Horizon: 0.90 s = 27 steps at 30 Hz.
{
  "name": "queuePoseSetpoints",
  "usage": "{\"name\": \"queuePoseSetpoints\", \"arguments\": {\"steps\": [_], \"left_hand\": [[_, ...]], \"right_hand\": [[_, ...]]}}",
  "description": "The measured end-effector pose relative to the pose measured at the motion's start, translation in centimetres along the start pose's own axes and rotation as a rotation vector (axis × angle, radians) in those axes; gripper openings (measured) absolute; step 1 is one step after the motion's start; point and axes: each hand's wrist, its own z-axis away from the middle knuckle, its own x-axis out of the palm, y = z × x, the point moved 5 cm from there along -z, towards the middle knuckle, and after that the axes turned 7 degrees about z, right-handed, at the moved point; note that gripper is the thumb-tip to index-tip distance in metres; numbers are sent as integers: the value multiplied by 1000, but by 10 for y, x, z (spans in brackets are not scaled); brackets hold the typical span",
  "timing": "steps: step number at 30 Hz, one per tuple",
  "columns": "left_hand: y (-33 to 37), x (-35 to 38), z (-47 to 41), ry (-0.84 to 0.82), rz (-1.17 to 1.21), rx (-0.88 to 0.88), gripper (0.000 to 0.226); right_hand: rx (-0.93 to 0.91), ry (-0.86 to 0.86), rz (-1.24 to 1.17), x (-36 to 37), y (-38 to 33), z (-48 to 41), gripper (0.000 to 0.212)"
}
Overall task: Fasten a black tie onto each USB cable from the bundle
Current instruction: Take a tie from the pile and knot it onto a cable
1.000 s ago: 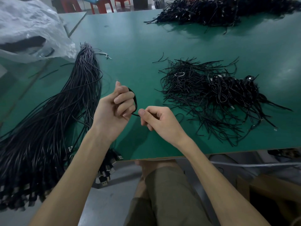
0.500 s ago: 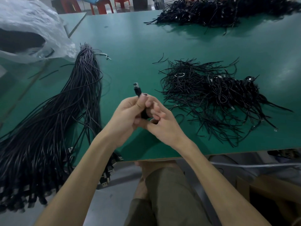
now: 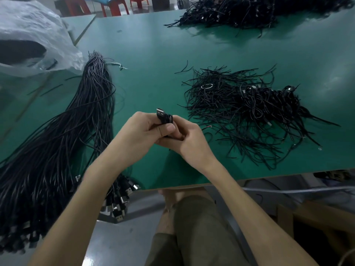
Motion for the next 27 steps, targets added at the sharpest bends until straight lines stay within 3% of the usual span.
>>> {"name": "queuePoseSetpoints", "arguments": {"steps": [5,15,20,27], "left_hand": [[4,3,8,209,-325,107,8],[-11,-21,8,318,-327,-44,10],[-12,-27,15,415,-388,-54,29],[-26,-40,11,203,-545,-141,40]], "right_hand": [[-49,45,7,-3,6,-1,26],[4,-20,319,2,7,1,14],[-34,20,429,4,1,4,8],[-147,-66,827,15,-12,9,12]]}}
